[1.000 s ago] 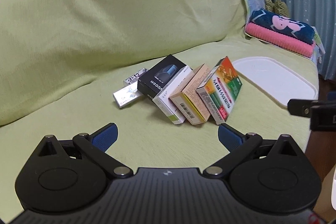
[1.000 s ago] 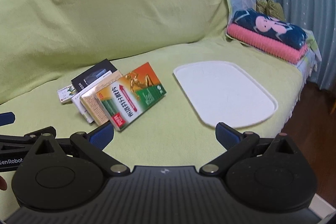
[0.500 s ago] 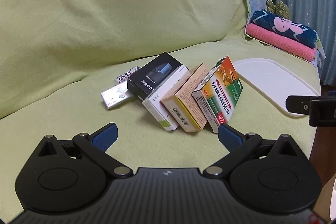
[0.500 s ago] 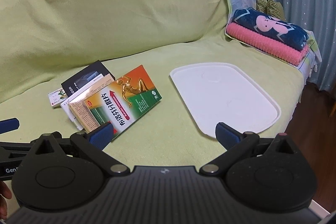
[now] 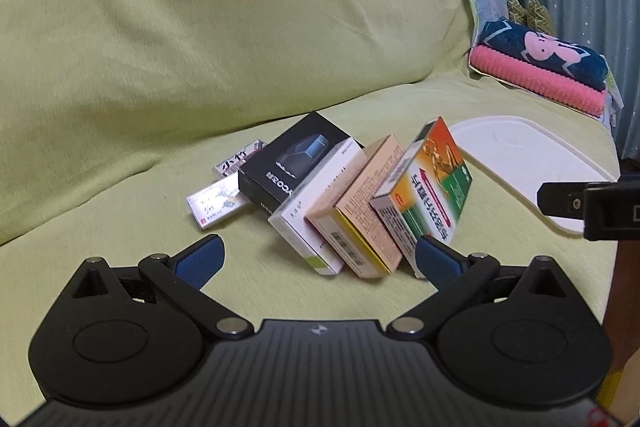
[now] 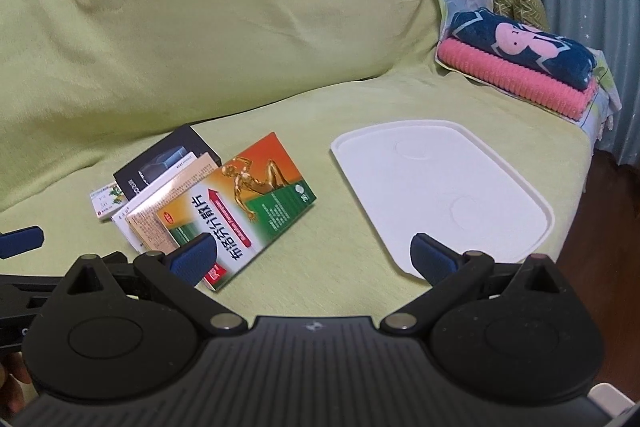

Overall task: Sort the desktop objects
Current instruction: 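Move both tools toward the row of medicine boxes on the sofa, then grasp the orange-green medicine box with the right gripper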

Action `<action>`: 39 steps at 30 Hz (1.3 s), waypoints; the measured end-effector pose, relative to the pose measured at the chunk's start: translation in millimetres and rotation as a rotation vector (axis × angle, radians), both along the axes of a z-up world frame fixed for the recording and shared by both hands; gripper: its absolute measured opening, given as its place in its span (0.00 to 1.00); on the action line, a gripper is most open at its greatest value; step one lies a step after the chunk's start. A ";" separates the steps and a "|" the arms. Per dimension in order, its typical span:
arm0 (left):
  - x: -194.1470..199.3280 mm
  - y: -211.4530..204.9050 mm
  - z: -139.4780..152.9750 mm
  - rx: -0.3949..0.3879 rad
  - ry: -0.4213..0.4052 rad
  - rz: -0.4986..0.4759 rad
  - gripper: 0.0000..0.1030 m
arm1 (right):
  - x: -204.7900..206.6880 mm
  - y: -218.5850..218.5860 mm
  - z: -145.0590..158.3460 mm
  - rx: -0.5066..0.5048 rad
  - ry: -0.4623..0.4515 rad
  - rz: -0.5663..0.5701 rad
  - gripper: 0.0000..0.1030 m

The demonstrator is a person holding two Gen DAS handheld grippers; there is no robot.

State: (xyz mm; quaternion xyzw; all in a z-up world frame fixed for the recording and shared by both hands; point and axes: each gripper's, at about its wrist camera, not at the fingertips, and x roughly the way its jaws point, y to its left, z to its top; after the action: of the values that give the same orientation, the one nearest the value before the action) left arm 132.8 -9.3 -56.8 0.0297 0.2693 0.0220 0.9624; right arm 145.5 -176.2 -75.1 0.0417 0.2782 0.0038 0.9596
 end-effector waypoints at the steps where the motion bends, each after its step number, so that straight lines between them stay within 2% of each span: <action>1: 3.3 0.7 0.1 0.001 -0.001 0.002 0.99 | 1.7 -0.2 -0.2 0.008 0.001 0.000 0.99; 9: 34.5 8.3 6.4 -0.013 -0.008 0.036 0.99 | 22.2 -11.6 -4.5 0.128 0.025 -0.024 0.99; 14: 44.1 7.3 6.4 -0.001 -0.036 0.057 0.99 | 39.2 -8.1 -11.8 0.123 0.045 -0.019 0.99; 17: 44.2 7.4 -2.7 0.017 -0.021 0.052 0.99 | 45.8 -4.9 -14.2 0.124 0.054 -0.018 0.99; 20: 49.0 9.9 -8.0 -0.011 0.003 0.039 0.99 | 51.8 -1.7 -16.5 0.141 0.068 -0.023 0.99; 23: 52.6 9.8 -6.6 -0.026 -0.021 0.026 0.99 | 55.5 -0.1 -23.0 0.157 0.072 -0.022 0.99; 28: 62.0 14.1 -12.8 -0.016 -0.011 0.034 0.99 | 60.8 -4.6 -38.9 0.216 0.055 -0.026 0.99; 35: 64.5 13.1 -18.5 -0.018 0.001 0.008 0.99 | 67.5 -9.3 -37.5 0.346 0.005 -0.024 0.99; 39: 63.0 9.0 -19.5 -0.020 0.003 -0.011 0.99 | 73.2 -1.8 -38.6 0.361 0.007 0.000 0.99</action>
State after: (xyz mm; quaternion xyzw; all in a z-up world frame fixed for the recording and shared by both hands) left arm 195.8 -0.3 -76.3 0.0217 0.2709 0.0139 0.9623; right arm 218.8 -178.0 -113.7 0.2133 0.2762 0.0535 0.9356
